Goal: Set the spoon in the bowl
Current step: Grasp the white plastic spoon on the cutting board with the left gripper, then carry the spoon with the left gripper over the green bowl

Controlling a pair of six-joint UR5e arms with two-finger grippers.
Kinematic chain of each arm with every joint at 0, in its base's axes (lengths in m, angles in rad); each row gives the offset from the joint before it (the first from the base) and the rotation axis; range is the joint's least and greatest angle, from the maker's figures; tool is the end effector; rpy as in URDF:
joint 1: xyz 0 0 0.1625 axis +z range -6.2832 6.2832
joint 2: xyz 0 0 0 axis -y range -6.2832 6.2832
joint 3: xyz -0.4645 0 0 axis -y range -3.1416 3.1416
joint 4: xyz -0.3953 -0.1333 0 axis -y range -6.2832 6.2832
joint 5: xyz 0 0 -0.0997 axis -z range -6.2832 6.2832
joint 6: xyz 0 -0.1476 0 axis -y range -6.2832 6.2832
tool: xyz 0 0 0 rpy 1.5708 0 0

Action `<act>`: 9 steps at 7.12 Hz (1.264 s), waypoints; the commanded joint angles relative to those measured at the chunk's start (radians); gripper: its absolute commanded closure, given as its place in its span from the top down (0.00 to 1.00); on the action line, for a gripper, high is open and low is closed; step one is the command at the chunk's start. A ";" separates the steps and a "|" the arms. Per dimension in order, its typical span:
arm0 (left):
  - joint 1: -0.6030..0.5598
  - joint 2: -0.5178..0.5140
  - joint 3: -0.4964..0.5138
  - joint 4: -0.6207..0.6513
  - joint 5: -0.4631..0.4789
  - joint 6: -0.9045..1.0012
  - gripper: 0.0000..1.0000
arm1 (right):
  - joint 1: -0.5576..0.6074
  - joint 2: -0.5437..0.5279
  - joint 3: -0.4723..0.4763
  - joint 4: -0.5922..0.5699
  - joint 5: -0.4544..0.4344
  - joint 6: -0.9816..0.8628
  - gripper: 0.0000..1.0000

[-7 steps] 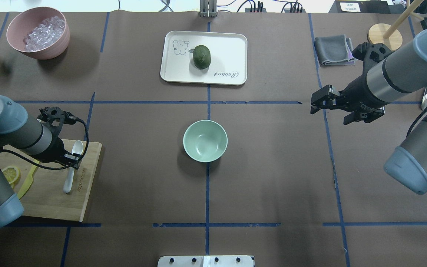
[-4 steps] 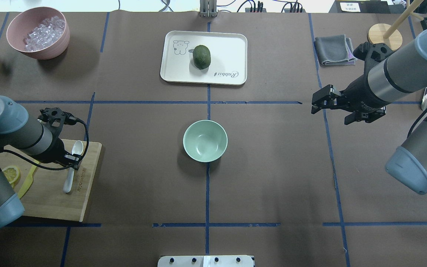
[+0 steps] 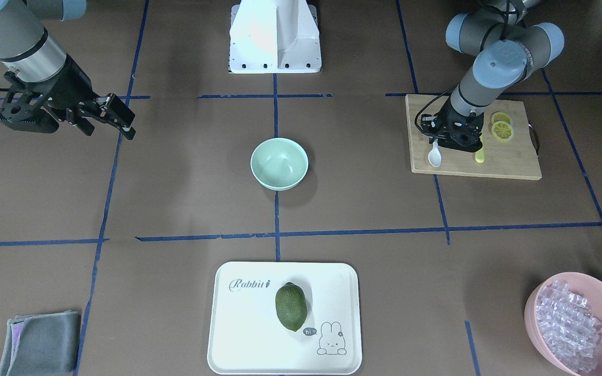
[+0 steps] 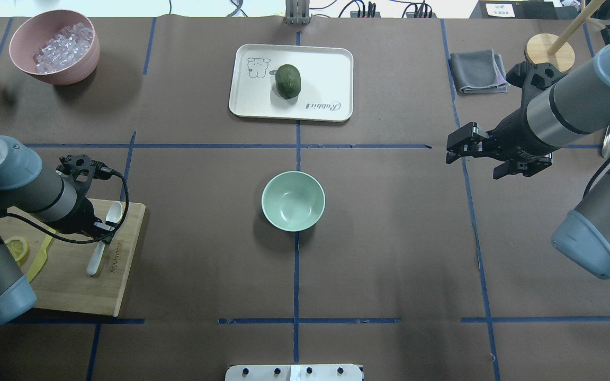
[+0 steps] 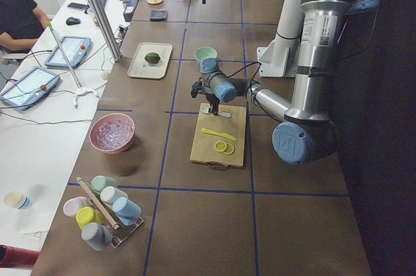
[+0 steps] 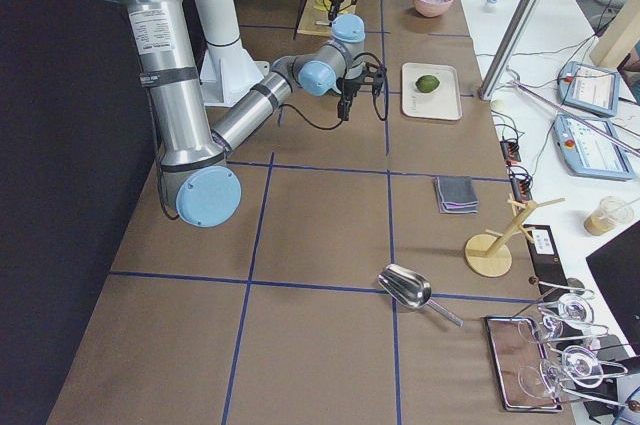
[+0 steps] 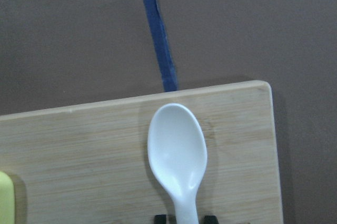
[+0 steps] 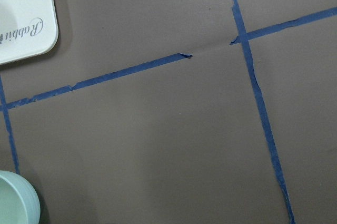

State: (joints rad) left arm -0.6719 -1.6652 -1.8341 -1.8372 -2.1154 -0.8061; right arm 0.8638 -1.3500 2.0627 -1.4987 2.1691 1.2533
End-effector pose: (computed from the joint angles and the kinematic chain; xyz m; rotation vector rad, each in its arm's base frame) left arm 0.4097 -0.3985 0.5307 0.0039 0.8060 0.2576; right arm -0.3240 -0.4565 0.3731 -0.0472 -0.9484 0.2702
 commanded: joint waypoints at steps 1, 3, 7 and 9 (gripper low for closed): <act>0.000 -0.010 -0.011 0.001 -0.035 -0.004 0.00 | 0.003 -0.003 0.001 0.000 0.000 0.000 0.99; 0.000 -0.087 -0.054 0.015 -0.035 -0.049 0.00 | 0.039 -0.018 0.005 0.000 0.012 -0.002 0.99; 0.101 -0.482 0.111 0.038 -0.024 -0.197 0.00 | 0.092 -0.087 -0.009 0.000 0.011 -0.167 0.99; 0.140 -0.623 0.201 0.076 -0.018 -0.242 0.00 | 0.092 -0.092 -0.010 0.002 0.009 -0.167 0.99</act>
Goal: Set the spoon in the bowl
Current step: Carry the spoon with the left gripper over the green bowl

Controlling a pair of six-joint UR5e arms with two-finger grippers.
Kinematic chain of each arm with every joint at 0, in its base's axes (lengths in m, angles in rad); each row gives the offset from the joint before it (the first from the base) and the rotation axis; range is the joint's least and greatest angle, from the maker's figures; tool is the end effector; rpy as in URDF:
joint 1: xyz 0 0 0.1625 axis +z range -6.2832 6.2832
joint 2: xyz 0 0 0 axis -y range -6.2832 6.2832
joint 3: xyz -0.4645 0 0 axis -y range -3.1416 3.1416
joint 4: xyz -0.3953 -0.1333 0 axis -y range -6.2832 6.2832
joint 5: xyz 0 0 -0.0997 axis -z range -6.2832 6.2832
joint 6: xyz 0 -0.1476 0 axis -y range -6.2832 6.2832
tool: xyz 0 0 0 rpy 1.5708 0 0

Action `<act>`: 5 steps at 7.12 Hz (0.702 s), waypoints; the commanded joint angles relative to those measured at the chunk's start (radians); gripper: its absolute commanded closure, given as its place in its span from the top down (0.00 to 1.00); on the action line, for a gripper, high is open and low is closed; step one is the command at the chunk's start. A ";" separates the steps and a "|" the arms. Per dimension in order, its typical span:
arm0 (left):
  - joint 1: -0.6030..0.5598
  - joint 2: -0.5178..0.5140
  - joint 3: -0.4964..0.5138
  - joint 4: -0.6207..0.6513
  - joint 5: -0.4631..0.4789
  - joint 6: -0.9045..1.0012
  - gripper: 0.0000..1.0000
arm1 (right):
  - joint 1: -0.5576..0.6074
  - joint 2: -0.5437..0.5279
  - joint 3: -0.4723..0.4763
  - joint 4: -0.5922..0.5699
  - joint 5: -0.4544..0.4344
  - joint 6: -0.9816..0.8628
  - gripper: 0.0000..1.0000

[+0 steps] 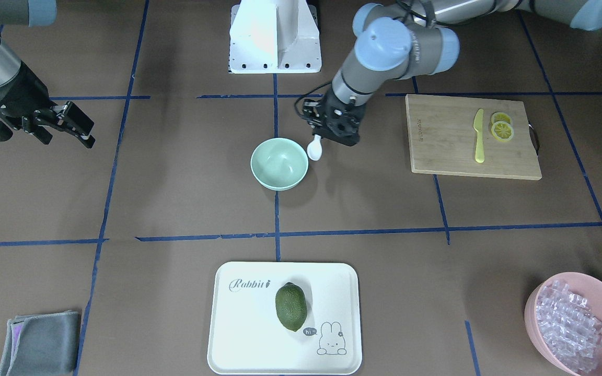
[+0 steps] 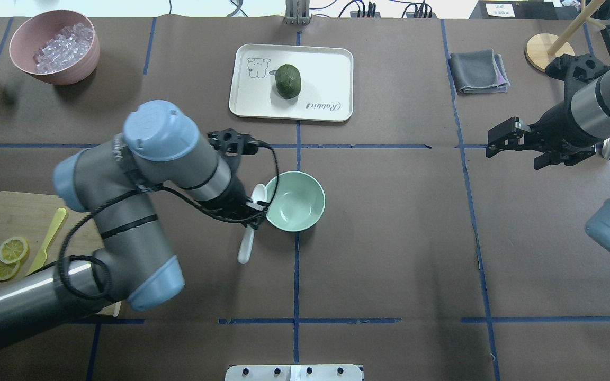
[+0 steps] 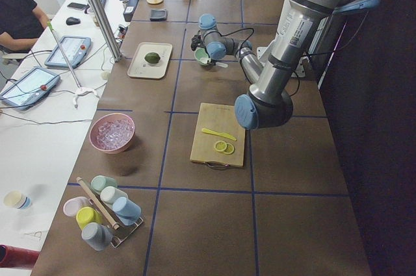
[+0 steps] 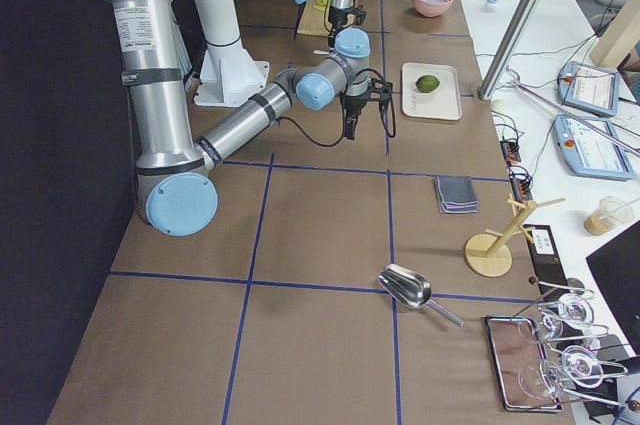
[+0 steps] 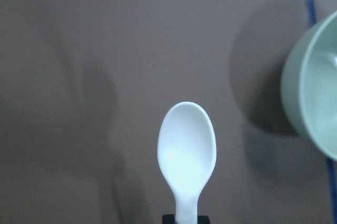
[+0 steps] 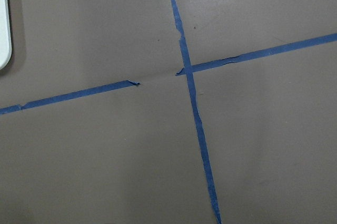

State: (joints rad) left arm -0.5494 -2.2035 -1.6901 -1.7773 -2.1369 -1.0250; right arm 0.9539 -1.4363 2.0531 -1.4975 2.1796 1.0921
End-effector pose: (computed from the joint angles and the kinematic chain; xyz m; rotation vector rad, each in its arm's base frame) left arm 0.5880 -0.4235 0.2571 0.0399 1.0672 0.2678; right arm -0.2718 -0.4677 0.4241 -0.0018 -0.8880 0.2337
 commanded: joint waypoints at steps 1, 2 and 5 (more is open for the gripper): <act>0.034 -0.134 0.119 0.013 0.055 -0.039 0.00 | 0.002 -0.007 -0.002 0.002 -0.006 -0.006 0.99; 0.052 -0.159 0.142 0.013 0.077 -0.043 0.00 | 0.000 -0.007 -0.002 0.002 -0.012 -0.006 0.99; 0.051 -0.160 0.147 0.013 0.103 -0.038 0.00 | 0.000 -0.009 -0.001 0.002 -0.012 -0.005 0.99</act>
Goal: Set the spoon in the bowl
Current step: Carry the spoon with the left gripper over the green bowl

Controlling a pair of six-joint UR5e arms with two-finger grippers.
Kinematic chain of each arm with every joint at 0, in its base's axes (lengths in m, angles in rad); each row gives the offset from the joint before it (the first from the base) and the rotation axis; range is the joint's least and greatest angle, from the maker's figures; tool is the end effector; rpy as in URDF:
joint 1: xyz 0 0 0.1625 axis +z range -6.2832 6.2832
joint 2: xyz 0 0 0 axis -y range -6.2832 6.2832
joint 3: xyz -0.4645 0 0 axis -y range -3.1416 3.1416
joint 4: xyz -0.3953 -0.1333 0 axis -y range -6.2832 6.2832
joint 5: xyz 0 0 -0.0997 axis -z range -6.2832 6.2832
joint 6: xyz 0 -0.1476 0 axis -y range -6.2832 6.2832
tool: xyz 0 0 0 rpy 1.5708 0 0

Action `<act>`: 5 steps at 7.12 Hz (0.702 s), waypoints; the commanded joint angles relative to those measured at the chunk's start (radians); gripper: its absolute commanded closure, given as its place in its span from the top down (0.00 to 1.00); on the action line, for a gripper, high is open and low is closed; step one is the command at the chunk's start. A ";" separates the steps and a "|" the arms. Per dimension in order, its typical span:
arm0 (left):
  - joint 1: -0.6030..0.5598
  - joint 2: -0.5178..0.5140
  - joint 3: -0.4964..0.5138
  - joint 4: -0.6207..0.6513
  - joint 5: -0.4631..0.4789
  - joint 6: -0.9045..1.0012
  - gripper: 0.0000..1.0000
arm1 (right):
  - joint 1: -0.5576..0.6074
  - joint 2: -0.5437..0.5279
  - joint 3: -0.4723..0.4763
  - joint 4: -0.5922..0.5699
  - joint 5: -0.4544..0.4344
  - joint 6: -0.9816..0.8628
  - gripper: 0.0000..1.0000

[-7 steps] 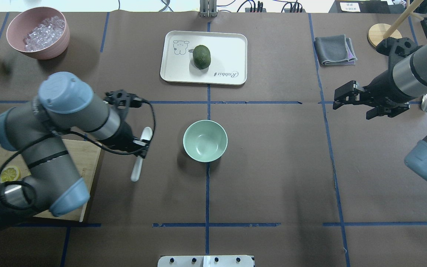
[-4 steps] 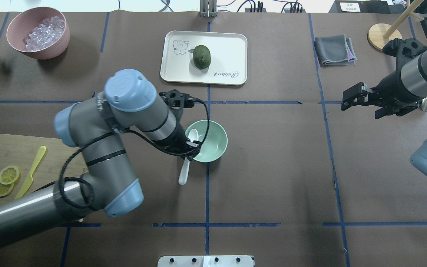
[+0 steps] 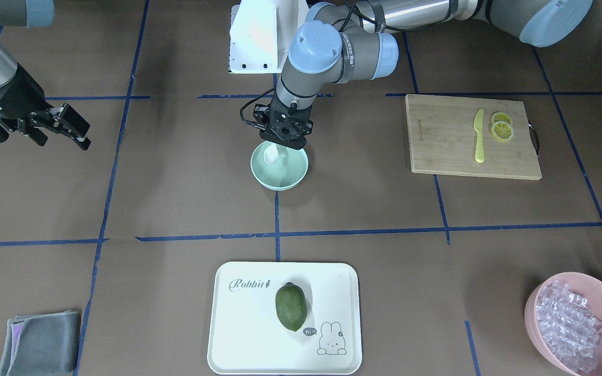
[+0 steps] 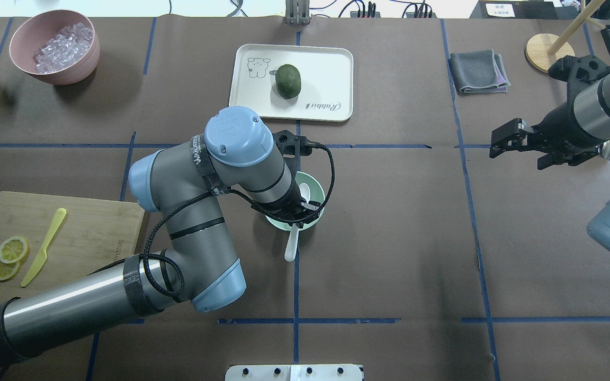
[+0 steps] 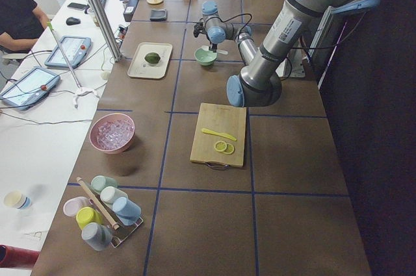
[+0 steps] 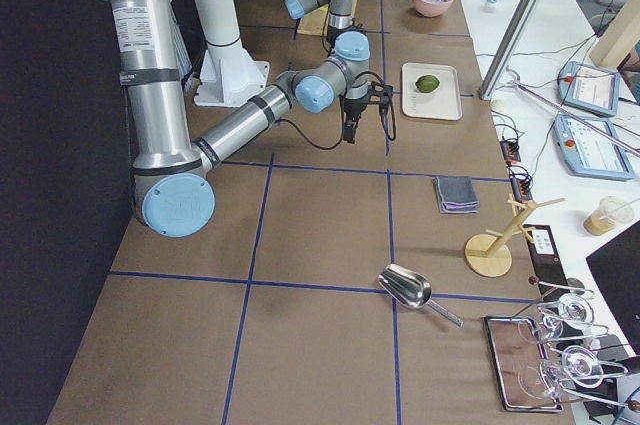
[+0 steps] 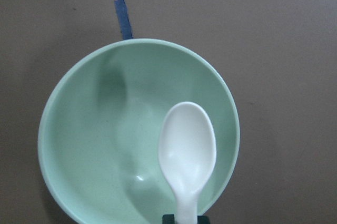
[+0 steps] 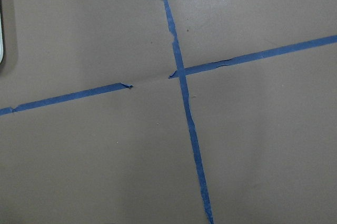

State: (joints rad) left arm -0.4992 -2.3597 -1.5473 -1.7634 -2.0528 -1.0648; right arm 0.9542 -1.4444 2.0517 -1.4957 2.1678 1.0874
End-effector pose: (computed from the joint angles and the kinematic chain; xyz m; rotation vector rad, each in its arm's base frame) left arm 0.6529 -0.4299 0.2096 0.0629 1.0369 0.2369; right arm -0.2698 -0.4676 0.4296 0.0042 -0.8761 0.2368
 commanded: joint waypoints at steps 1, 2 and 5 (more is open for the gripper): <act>-0.004 -0.006 0.006 -0.001 0.023 0.003 0.00 | 0.000 -0.001 0.002 0.000 0.000 0.002 0.99; -0.005 -0.006 0.007 -0.002 0.037 0.005 0.01 | 0.000 -0.002 0.004 0.000 0.000 0.002 0.99; -0.005 -0.006 0.022 -0.002 0.043 0.002 0.10 | 0.000 -0.004 0.004 0.000 0.000 0.003 0.99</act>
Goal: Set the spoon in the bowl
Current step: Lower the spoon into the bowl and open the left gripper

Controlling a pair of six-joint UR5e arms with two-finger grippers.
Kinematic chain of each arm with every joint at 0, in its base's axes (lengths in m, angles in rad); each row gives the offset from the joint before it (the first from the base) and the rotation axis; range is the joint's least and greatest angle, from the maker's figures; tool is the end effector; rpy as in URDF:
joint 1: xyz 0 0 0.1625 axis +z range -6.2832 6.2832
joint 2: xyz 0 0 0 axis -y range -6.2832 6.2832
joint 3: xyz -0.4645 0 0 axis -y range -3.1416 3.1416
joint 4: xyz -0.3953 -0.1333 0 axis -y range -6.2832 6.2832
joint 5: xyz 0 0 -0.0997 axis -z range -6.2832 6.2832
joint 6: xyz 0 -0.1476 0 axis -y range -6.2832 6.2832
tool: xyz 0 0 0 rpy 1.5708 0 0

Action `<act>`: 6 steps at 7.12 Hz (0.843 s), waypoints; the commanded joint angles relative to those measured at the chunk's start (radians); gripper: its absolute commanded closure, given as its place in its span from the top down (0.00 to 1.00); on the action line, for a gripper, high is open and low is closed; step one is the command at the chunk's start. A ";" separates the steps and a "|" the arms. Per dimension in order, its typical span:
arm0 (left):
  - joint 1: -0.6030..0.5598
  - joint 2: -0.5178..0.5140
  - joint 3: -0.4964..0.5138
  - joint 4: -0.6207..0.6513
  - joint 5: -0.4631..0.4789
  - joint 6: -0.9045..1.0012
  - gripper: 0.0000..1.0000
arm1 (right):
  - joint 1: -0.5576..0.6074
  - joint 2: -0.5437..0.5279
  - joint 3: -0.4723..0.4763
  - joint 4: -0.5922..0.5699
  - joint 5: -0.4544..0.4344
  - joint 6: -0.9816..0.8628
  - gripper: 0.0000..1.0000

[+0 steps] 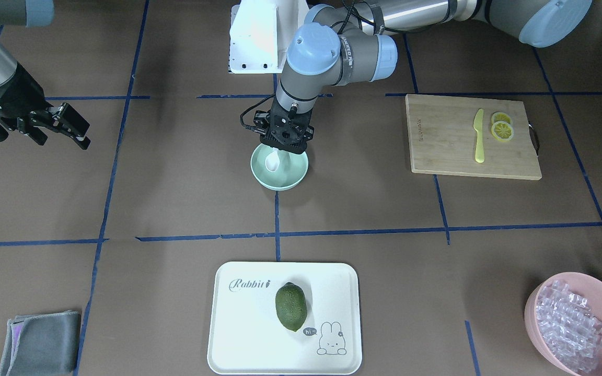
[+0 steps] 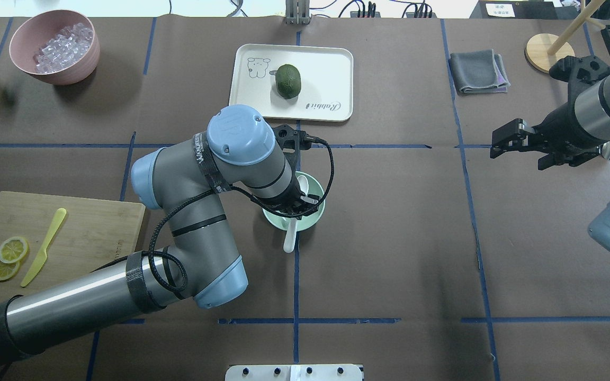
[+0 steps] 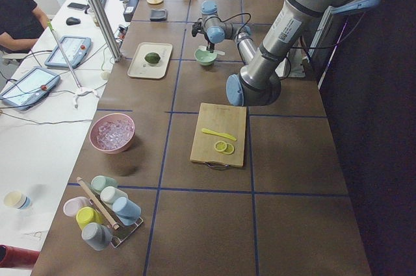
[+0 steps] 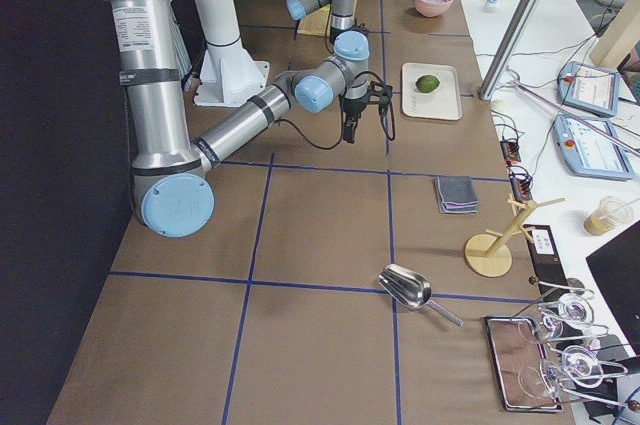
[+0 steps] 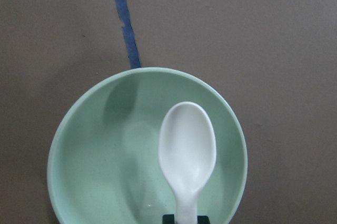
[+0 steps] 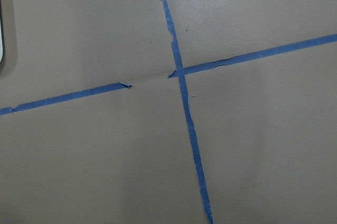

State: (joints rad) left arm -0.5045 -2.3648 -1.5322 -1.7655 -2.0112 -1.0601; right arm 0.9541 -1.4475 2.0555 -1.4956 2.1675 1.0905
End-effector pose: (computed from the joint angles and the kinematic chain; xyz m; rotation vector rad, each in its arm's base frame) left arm 0.6537 -0.4414 0.2136 0.0988 1.0142 0.2148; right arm -0.2689 -0.4664 0.4294 0.0036 -0.8766 0.2394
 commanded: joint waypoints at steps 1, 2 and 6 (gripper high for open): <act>0.000 -0.001 0.013 0.000 0.008 -0.003 0.37 | 0.000 -0.001 -0.001 0.001 -0.002 0.000 0.99; 0.000 -0.001 0.017 -0.002 0.029 -0.004 0.57 | 0.000 -0.001 0.000 0.002 0.000 0.002 0.99; -0.061 -0.004 0.007 0.003 0.019 -0.006 0.74 | 0.012 -0.042 0.003 0.009 0.003 -0.018 0.99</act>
State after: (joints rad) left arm -0.5360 -2.3679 -1.5177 -1.7683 -1.9853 -1.0655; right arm 0.9578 -1.4586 2.0565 -1.4912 2.1682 1.0884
